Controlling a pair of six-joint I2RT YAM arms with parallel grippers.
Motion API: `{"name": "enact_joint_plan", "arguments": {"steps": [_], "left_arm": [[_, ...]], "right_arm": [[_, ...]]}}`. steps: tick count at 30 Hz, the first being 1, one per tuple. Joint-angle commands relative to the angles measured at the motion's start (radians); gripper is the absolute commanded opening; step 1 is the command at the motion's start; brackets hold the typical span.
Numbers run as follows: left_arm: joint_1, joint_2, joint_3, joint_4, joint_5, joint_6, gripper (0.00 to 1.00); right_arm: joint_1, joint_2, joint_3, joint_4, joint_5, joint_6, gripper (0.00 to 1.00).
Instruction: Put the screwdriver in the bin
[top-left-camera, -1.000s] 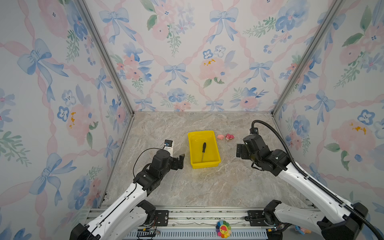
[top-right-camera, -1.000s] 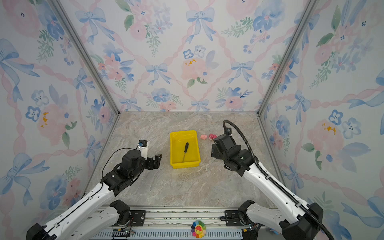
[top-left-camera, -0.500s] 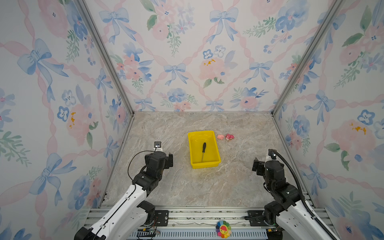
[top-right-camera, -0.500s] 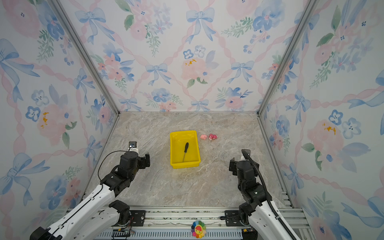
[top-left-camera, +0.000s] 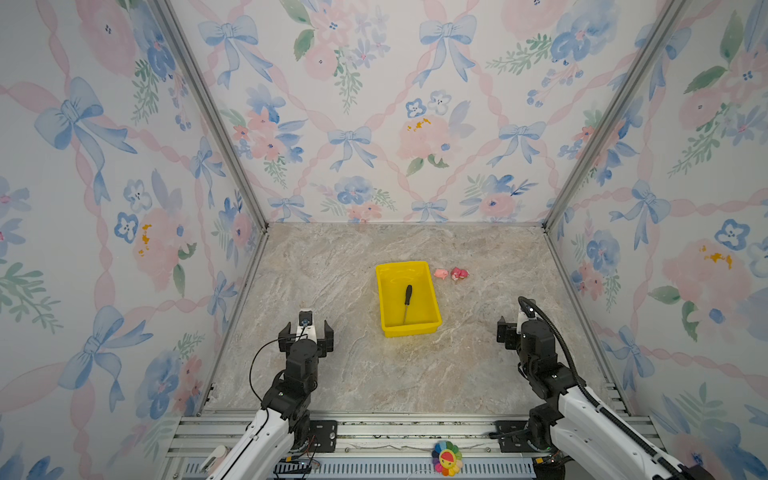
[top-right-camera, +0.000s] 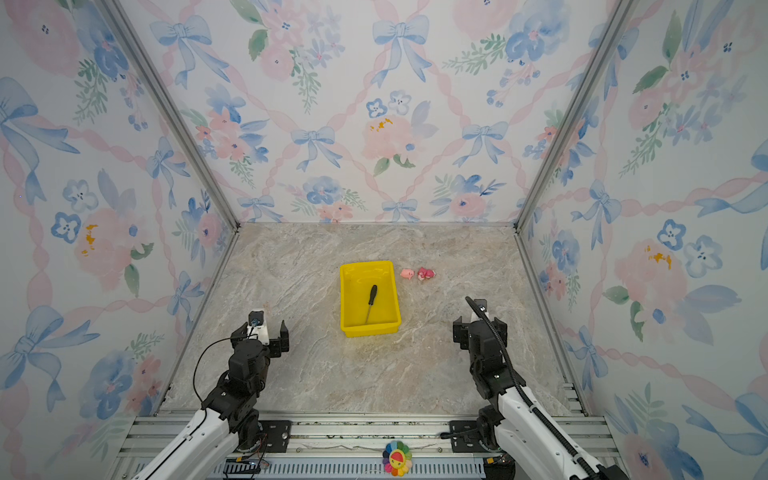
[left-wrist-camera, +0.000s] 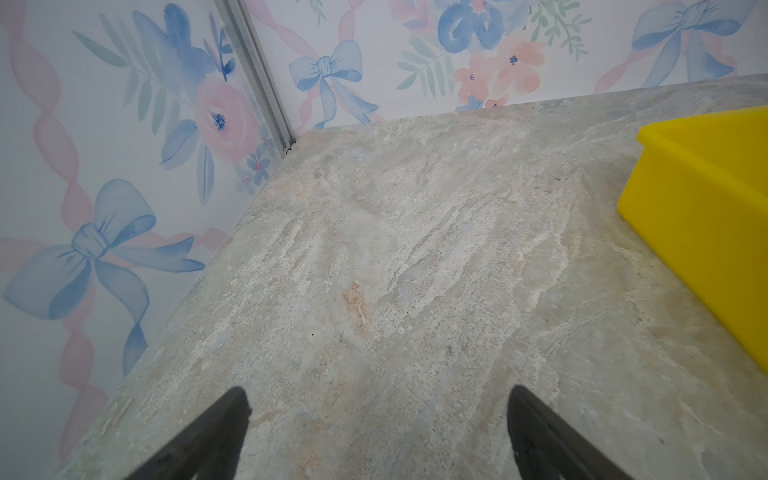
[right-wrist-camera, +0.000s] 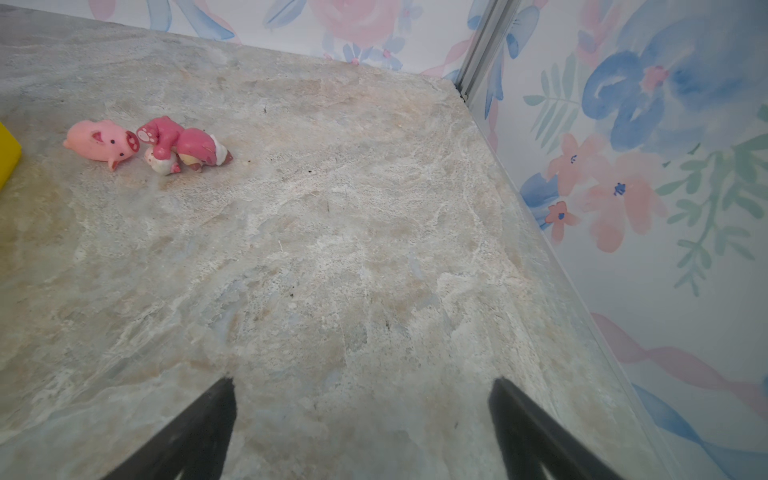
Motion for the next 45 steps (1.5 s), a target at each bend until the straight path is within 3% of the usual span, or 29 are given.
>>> {"name": "enact_joint_plan", "arguments": {"steps": [1, 4, 13, 24, 40, 45], "left_arm": [[0.064, 0.079, 0.01, 0.162, 0.043, 0.027, 0.98], [0.104, 0.186, 0.013, 0.263, 0.124, 0.051, 0.97], [0.175, 0.4, 0.031, 0.501, 0.207, 0.038, 0.97], [0.272, 0.631, 0.083, 0.709, 0.339, 0.023, 0.98], [0.265, 1.065, 0.205, 1.006, 0.38, 0.041, 0.98], [0.272, 1.067, 0.205, 1.011, 0.383, 0.035, 0.97]], "right_arm": [[-0.026, 0.076, -0.005, 0.186, -0.038, -0.036, 0.97], [-0.052, 0.156, 0.003, 0.282, -0.064, -0.048, 0.97], [-0.15, 0.432, 0.08, 0.519, -0.188, -0.047, 0.97], [-0.179, 0.674, 0.156, 0.708, -0.221, -0.07, 0.97], [-0.226, 0.776, 0.179, 0.756, -0.219, -0.01, 0.97], [-0.221, 0.777, 0.18, 0.756, -0.213, -0.014, 0.97]]}}
